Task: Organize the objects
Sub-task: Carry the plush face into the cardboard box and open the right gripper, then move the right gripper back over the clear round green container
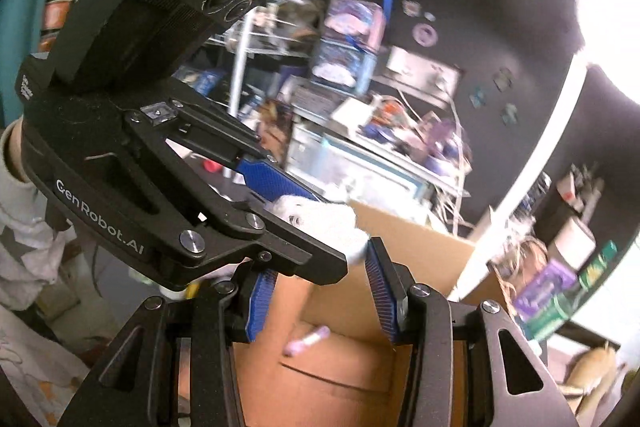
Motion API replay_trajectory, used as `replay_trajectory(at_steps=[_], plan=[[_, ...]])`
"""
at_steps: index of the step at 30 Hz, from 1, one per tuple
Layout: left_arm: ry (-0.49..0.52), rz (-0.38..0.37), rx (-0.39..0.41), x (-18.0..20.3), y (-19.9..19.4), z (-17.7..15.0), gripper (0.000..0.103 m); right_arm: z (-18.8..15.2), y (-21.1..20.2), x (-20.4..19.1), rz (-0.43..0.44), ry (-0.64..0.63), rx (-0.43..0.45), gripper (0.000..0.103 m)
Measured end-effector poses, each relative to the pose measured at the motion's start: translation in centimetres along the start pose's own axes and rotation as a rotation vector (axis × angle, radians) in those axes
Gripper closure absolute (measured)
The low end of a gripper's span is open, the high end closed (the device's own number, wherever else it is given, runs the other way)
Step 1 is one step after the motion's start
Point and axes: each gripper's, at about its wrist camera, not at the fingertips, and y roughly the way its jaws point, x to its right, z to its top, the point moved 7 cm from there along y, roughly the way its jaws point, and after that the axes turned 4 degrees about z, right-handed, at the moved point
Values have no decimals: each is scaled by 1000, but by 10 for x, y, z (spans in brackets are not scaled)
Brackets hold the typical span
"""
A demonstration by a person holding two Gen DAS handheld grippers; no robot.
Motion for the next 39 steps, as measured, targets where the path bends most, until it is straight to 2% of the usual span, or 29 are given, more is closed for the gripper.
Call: replay_trajectory(at_steps=[9, 11, 13, 16, 18, 23, 36, 39], plan=[[36, 5, -40, 14, 37, 16, 66, -21, 3, 31, -3, 84, -35, 63], [38, 2, -47, 17, 42, 15, 66, -24, 4, 34, 9, 110, -40, 61], [40, 5, -54, 18, 46, 16, 64, -26, 3, 36, 4, 120, -41, 51], [43, 33, -54, 17, 47, 16, 54, -26, 1, 39, -19, 120, -39, 43], [45, 44, -54, 15, 46, 16, 48, -26, 1, 38, -20, 121, -41, 43], [53, 51, -47, 15, 42, 13, 43, -26, 3, 38, -20, 129, -39, 43], [27, 102, 6, -4, 9, 4, 42, -19, 11, 36, -52, 156, -46, 42], [17, 118, 41, -12, -13, 0, 42, -9, 4, 28, -13, 160, -23, 42]])
